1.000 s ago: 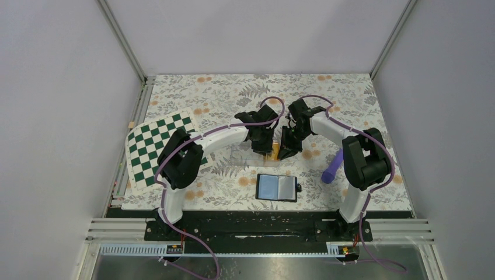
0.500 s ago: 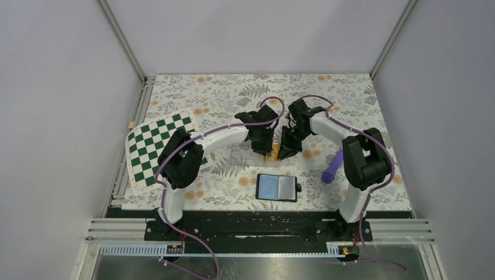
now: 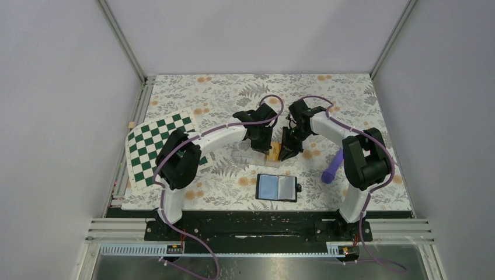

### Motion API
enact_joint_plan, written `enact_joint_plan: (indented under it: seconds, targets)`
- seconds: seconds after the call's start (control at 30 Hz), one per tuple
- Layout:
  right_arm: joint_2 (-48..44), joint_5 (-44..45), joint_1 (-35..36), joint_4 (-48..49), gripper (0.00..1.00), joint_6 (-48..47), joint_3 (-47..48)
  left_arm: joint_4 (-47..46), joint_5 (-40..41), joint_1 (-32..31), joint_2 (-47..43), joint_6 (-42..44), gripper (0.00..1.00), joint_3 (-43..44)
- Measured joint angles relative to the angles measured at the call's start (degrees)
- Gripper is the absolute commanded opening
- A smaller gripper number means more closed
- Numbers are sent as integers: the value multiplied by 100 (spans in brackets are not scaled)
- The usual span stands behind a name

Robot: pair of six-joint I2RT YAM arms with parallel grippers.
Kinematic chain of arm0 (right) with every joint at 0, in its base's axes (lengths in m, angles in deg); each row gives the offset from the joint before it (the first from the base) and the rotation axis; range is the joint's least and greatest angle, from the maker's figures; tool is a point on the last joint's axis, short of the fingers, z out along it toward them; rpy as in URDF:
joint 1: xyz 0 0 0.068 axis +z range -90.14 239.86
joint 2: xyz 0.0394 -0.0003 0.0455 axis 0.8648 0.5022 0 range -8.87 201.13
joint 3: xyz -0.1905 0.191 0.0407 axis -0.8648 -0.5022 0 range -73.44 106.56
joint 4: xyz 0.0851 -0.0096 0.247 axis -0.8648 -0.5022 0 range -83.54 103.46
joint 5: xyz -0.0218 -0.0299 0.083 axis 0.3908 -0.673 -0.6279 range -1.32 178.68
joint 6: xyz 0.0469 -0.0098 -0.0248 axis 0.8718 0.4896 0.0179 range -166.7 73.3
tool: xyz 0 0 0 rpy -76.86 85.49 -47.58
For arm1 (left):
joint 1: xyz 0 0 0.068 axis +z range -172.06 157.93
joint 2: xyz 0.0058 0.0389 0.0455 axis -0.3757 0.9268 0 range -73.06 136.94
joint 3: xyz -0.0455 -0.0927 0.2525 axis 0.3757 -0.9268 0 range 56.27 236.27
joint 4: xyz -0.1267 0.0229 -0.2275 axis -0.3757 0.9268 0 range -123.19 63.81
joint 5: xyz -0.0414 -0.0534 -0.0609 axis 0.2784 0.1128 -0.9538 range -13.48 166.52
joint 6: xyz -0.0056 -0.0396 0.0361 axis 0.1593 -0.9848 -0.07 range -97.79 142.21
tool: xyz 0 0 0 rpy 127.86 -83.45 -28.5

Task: Put the credit cards into the card holder
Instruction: Pick up the credit card from the storage box.

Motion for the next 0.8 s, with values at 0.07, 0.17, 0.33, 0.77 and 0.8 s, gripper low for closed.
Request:
enact_joint_plan:
  seconds: [0.07,0.17,0.33,0.77,0.8]
  targets:
    - [0,0,0,-2,22,0,0,-2,-4,0,-68,2,0,0]
    - [0,0,0,-2,22,0,0,-17,-31,0,-153,4,0,0]
    - [0,0,0,-2,22,0,0,-114,-74,-2,-245,15,1,0]
    - [0,-4,-2,-66,22,-17,2,-767,-544,0,-483,-70,11,-262]
    - [-2,-7,-2,-79,22,-20,2,-841,-581,0,-507,-96,11,-308]
